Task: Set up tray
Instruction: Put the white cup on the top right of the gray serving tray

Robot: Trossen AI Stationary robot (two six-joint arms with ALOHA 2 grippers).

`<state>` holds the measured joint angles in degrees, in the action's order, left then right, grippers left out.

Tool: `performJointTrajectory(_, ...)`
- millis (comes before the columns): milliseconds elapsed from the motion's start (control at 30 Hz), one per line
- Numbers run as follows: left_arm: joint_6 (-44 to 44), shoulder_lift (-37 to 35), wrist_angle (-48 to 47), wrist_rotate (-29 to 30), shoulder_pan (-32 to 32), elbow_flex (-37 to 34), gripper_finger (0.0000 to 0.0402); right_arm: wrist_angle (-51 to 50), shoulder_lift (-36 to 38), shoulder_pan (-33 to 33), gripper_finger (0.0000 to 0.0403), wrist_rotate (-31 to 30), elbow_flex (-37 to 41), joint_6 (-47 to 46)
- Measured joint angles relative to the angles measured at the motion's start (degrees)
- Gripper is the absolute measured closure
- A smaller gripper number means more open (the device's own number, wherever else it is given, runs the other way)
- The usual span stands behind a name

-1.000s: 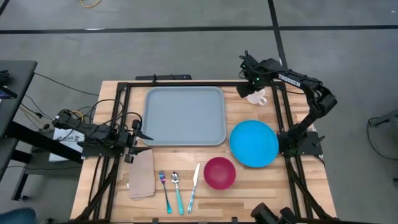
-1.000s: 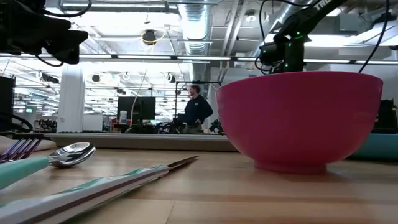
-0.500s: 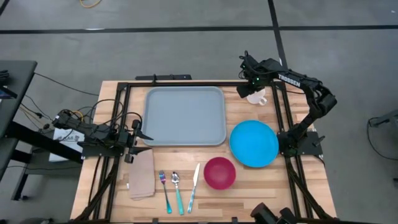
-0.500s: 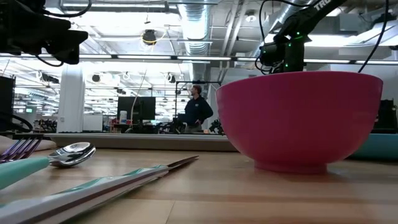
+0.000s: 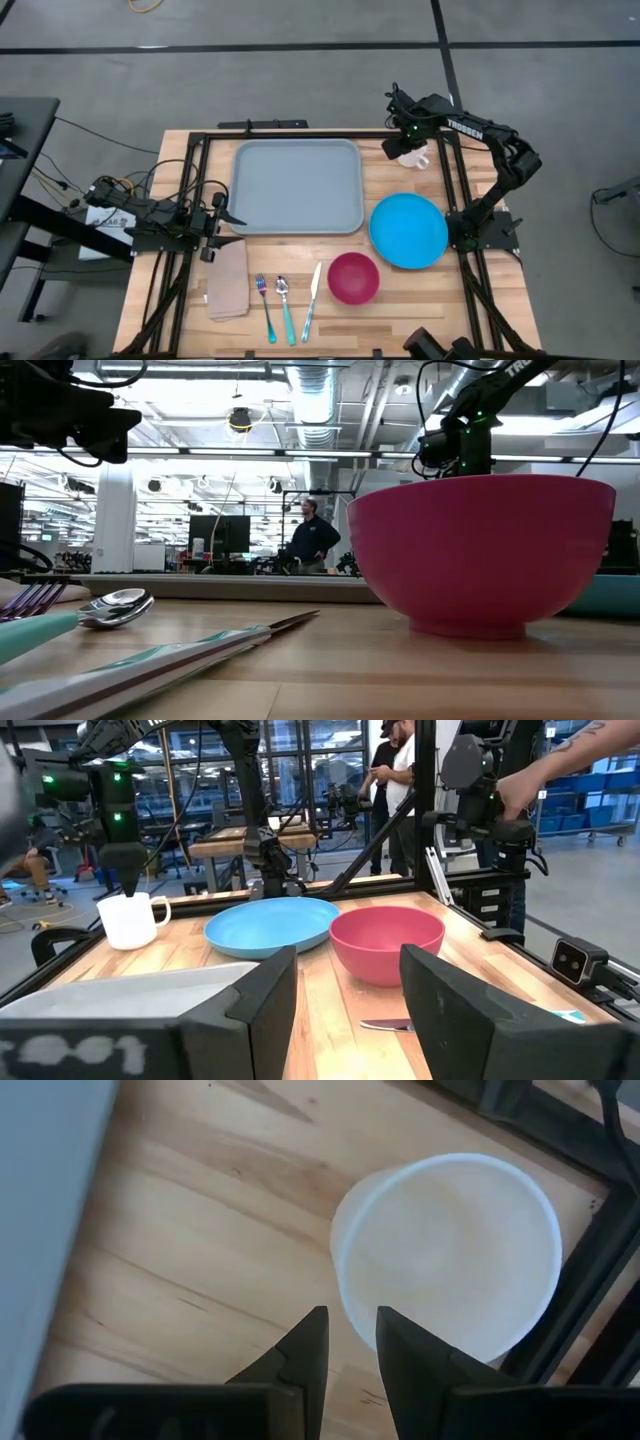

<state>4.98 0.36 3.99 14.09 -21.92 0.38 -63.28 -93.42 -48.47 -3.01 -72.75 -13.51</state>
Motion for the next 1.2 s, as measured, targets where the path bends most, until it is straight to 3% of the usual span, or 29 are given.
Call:
performJointTrajectory(433, 0.01, 0.02, 0.02, 0.02, -0.02, 0.00, 0.0233, 1.16, -4.40, 0.50, 0.0322, 0.27, 0.00, 1.33)
performJointTrajectory(700, 0.16, 0.00, 0.01, 0.02, -0.01, 0.00, 0.0233, 1.91, -4.40, 0.48, 0.0394, 0.16, 0.00, 1.56)
performJointTrajectory(1200, 0.10, 0.02, 0.02, 0.02, 0.01, 0.00, 0.0233, 1.72, -3.77, 2.33, 0.0399, 1.71, -0.10, 2.95)
